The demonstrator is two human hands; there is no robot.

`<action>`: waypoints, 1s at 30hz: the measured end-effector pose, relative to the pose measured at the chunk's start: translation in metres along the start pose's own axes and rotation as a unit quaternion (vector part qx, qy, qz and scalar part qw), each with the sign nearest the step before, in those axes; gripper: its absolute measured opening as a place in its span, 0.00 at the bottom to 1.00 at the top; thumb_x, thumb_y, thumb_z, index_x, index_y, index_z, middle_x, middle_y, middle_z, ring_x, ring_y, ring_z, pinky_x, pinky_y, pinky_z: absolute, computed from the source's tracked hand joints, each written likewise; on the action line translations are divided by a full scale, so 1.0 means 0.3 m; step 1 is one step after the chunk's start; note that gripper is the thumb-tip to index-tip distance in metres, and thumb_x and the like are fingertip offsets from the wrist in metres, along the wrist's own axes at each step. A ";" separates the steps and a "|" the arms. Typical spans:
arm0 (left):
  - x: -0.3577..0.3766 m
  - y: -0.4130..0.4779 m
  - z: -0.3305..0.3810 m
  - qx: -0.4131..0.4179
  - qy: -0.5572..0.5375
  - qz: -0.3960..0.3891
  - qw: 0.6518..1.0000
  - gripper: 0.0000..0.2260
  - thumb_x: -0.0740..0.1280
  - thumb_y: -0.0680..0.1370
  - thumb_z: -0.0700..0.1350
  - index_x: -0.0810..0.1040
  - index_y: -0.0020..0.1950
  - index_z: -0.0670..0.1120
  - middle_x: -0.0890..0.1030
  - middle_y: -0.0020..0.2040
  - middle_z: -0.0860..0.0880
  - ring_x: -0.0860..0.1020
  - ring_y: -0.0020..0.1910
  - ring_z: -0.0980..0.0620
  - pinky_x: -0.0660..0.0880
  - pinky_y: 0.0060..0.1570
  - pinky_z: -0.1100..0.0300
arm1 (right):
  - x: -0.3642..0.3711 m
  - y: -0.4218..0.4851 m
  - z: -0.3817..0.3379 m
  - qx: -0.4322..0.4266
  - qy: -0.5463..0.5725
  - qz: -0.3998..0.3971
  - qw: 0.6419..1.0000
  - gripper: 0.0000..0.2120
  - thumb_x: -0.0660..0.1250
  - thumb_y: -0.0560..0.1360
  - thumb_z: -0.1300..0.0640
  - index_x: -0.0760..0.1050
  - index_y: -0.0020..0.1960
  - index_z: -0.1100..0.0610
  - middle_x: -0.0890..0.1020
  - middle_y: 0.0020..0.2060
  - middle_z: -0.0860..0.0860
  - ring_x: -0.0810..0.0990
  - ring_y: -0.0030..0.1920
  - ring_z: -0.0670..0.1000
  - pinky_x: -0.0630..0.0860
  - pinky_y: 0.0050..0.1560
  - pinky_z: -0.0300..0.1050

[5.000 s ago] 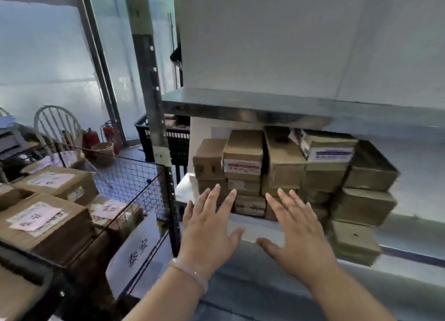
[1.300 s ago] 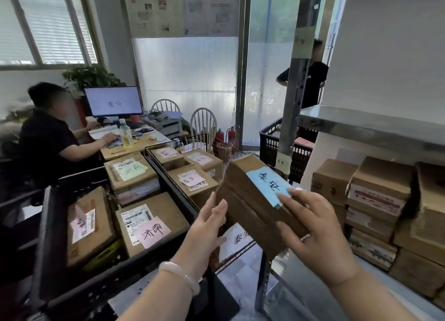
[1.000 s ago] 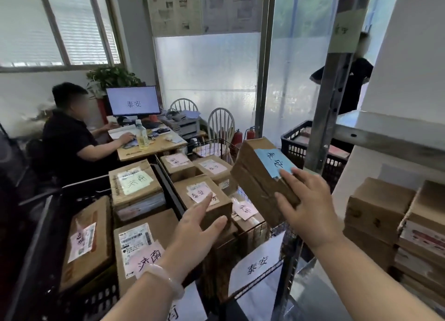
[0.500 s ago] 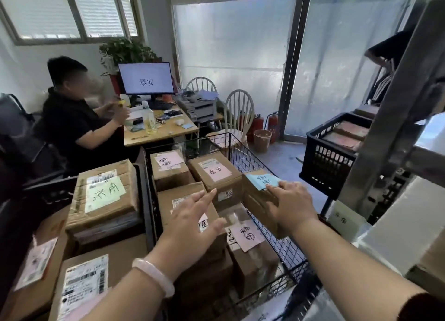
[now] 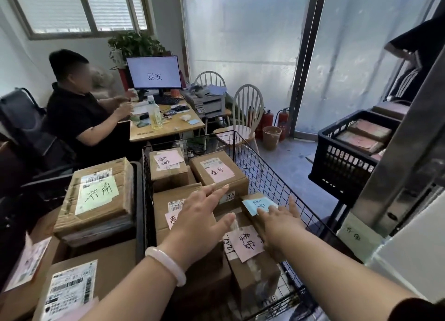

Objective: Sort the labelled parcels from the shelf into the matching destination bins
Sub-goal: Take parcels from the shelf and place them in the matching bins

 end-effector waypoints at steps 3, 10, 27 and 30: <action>0.009 -0.005 0.008 0.005 0.003 -0.011 1.000 0.29 0.63 0.79 0.59 0.58 0.78 0.61 0.59 0.78 0.55 0.52 0.77 0.55 0.52 0.75 0.55 | 0.029 -0.022 0.006 -0.016 -0.057 -0.065 0.996 0.48 0.67 0.74 0.46 0.36 0.79 0.52 0.51 0.79 0.58 0.50 0.78 0.61 0.26 0.69 0.66; 0.024 -0.034 0.021 0.027 0.024 -0.035 0.999 0.29 0.63 0.79 0.60 0.56 0.78 0.62 0.56 0.79 0.55 0.50 0.78 0.56 0.49 0.76 0.54 | 0.038 -0.045 -0.002 -0.048 -0.044 -0.111 0.992 0.40 0.64 0.76 0.44 0.46 0.80 0.50 0.57 0.78 0.56 0.58 0.77 0.58 0.34 0.74 0.64; 0.062 -0.330 0.227 0.195 0.142 -0.028 0.970 0.33 0.56 0.79 0.65 0.42 0.78 0.63 0.48 0.81 0.55 0.45 0.79 0.51 0.37 0.72 0.52 | -0.024 -0.863 0.009 0.131 0.202 0.275 0.931 0.42 0.57 0.75 0.31 0.38 0.79 0.43 0.43 0.79 0.49 0.39 0.78 0.49 0.32 0.71 0.44; 0.104 -0.448 0.312 0.246 0.107 -0.026 0.963 0.33 0.56 0.78 0.66 0.41 0.77 0.65 0.48 0.81 0.56 0.44 0.79 0.52 0.36 0.72 0.53 | 0.057 -1.058 -0.009 0.179 0.186 0.282 0.924 0.43 0.53 0.74 0.29 0.34 0.78 0.42 0.39 0.79 0.47 0.34 0.77 0.48 0.33 0.74 0.46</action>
Point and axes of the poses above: each hand's wrist, its own y-axis towards the middle knuckle, its own x-axis out of the palm, z = x × y, the point moved 4 cm from there along y, towards the middle knuckle
